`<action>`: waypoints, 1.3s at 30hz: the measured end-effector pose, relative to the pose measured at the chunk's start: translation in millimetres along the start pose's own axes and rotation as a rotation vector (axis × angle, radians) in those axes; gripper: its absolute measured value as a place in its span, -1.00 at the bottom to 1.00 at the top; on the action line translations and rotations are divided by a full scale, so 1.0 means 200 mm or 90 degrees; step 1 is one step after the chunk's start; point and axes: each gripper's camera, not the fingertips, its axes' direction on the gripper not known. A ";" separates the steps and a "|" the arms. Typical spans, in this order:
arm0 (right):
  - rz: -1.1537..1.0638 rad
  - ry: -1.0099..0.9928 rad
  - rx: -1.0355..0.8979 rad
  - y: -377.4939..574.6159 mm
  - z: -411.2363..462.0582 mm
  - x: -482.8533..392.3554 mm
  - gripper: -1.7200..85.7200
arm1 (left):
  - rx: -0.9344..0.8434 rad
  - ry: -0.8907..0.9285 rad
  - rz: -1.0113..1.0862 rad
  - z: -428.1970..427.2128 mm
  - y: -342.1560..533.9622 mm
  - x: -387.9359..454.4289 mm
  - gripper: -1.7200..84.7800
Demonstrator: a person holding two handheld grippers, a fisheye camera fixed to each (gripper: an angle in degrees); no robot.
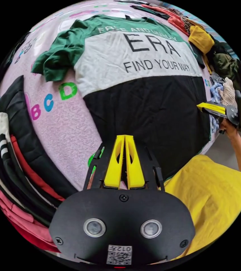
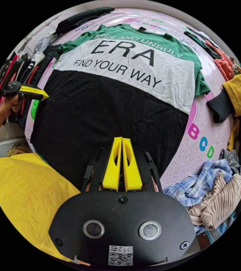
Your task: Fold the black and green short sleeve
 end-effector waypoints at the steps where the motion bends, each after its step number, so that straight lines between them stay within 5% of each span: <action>1: 0.009 -0.021 0.000 -0.01 0.03 0.04 -0.96 | 0.053 -0.016 -0.023 -0.10 -0.01 -0.06 -0.94; 7: -0.023 -0.033 -0.035 -0.13 0.19 0.10 -0.96 | 0.189 0.000 -0.218 -0.49 -0.26 -0.57 -0.84; 12: -0.016 -0.032 -0.041 -0.19 0.33 0.14 -0.96 | 0.127 0.025 -0.161 -0.54 -0.56 -0.70 -0.75; 20: 0.011 -0.030 -0.024 -0.27 0.56 0.21 -0.96 | -0.010 -0.122 -0.111 -0.69 -0.74 -0.77 -0.94; 27: 0.003 -0.031 -0.029 -0.34 0.75 0.26 -0.96 | 0.035 -0.070 -0.163 -1.00 -0.72 -1.01 -0.96; 34: 0.011 -0.030 -0.029 -0.41 0.96 0.30 -0.96 | -0.060 -0.080 -0.204 -0.98 -0.75 -1.10 -0.96; 39: 0.011 -0.019 -0.027 -0.45 1.10 0.30 -0.96 | 0.067 -0.014 -0.325 -1.00 -0.51 -1.23 -0.94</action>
